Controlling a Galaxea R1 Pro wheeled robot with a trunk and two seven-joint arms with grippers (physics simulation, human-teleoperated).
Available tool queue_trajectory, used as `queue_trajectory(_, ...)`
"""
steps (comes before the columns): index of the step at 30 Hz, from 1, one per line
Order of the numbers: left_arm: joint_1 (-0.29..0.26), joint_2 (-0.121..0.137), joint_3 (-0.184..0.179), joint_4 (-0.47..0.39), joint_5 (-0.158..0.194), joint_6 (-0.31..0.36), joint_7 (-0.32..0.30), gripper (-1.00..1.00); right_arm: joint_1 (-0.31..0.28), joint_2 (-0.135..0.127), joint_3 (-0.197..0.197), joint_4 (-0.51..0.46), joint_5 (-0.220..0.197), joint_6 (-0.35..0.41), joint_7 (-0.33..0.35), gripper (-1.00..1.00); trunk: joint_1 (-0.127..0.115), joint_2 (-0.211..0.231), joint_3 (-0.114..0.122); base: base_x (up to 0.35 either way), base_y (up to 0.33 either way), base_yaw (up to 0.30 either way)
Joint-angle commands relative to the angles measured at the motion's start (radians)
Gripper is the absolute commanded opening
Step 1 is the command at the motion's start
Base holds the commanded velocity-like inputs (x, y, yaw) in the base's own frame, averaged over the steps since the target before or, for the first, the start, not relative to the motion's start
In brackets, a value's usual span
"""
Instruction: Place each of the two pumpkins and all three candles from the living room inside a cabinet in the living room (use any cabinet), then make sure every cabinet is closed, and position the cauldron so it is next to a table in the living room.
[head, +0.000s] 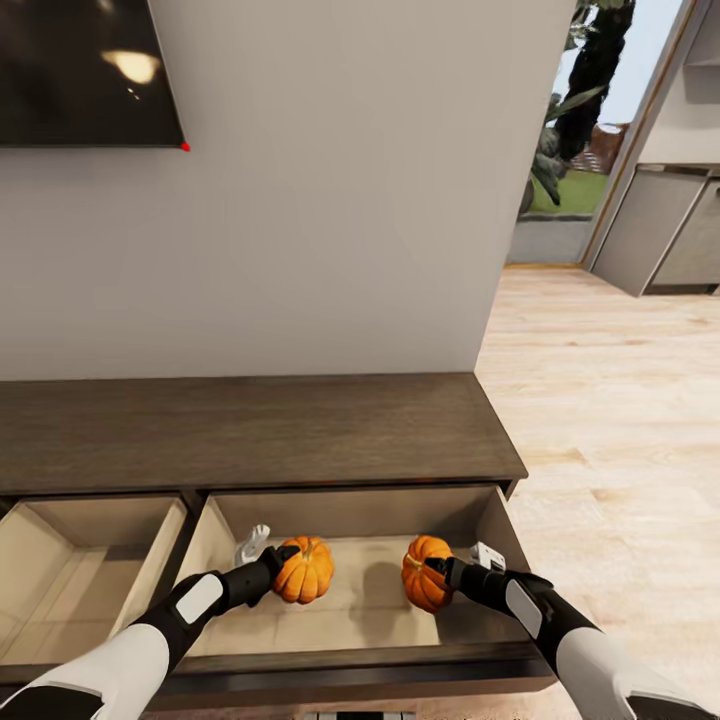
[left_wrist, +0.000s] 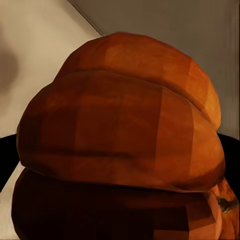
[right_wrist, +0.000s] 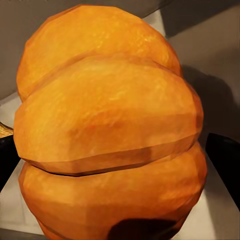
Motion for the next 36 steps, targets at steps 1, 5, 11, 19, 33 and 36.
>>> queue_trajectory(1,0.000,0.000,-0.002,-0.003,-0.002,0.000,0.000,-1.00,-0.001,0.000,0.000,-0.002,0.000,0.000,-0.001,-1.00,0.000,0.000,-0.001,0.000,0.000,0.018)
queue_trajectory(5,0.000,0.000,-0.002,-0.006,-0.002,0.000,0.000,-1.00,-0.001,0.000,0.001,-0.024,0.001,0.000,-0.003,-1.00,0.000,0.000,-0.002,0.000,0.000,0.041)
queue_trajectory(11,0.000,0.000,-0.001,-0.006,-0.002,0.000,0.000,-1.00,-0.002,0.001,0.001,-0.028,0.001,0.001,-0.003,-1.00,0.000,0.000,-0.002,0.000,0.000,0.196)
queue_trajectory(19,-0.001,0.000,-0.001,-0.008,-0.002,0.000,0.001,-1.00,-0.002,0.001,0.001,-0.025,-0.002,0.001,-0.002,-1.00,0.000,0.000,-0.002,0.000,0.000,0.008)
queue_trajectory(33,-0.005,-0.009,-0.004,0.013,-0.088,0.037,0.011,-1.00,0.000,-0.008,0.001,0.048,-0.004,0.000,0.002,-1.00,0.000,0.000,-0.002,0.000,0.000,0.000)
queue_trajectory(36,-0.005,-0.009,-0.002,0.011,-0.104,0.038,0.016,-1.00,0.000,-0.007,0.001,0.042,-0.002,-0.001,0.001,-1.00,0.000,0.000,-0.002,0.000,0.000,0.000)
